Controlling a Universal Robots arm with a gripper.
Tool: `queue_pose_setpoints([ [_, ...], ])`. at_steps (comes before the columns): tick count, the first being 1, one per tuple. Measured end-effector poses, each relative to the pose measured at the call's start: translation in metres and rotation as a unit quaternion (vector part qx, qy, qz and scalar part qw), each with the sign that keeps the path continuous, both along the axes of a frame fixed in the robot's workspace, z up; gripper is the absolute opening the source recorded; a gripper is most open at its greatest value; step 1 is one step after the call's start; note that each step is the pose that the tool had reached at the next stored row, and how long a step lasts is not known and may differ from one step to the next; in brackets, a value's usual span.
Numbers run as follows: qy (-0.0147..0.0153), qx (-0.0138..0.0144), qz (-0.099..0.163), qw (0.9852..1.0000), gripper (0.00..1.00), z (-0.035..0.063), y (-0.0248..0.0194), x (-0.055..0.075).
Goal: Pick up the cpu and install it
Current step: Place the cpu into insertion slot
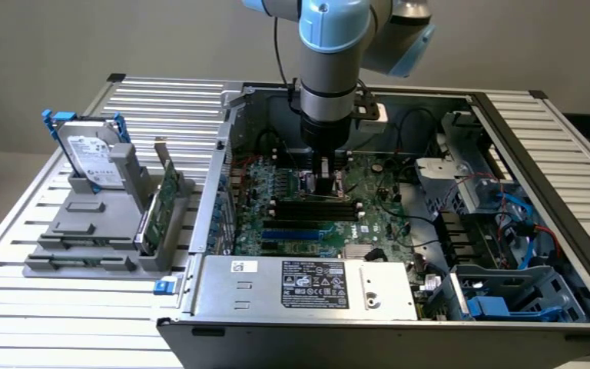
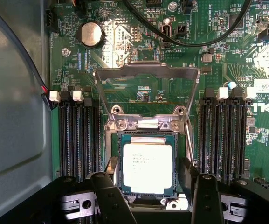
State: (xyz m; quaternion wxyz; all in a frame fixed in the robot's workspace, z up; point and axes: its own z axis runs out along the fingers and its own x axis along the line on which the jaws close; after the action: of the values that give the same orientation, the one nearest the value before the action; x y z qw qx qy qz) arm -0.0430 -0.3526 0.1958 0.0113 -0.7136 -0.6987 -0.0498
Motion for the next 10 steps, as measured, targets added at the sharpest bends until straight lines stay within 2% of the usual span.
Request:
queue_pose_setpoints([
  [10,0.0,0.0001,-0.003,1.0,0.63,0.0035,0.0,0.0001],
])
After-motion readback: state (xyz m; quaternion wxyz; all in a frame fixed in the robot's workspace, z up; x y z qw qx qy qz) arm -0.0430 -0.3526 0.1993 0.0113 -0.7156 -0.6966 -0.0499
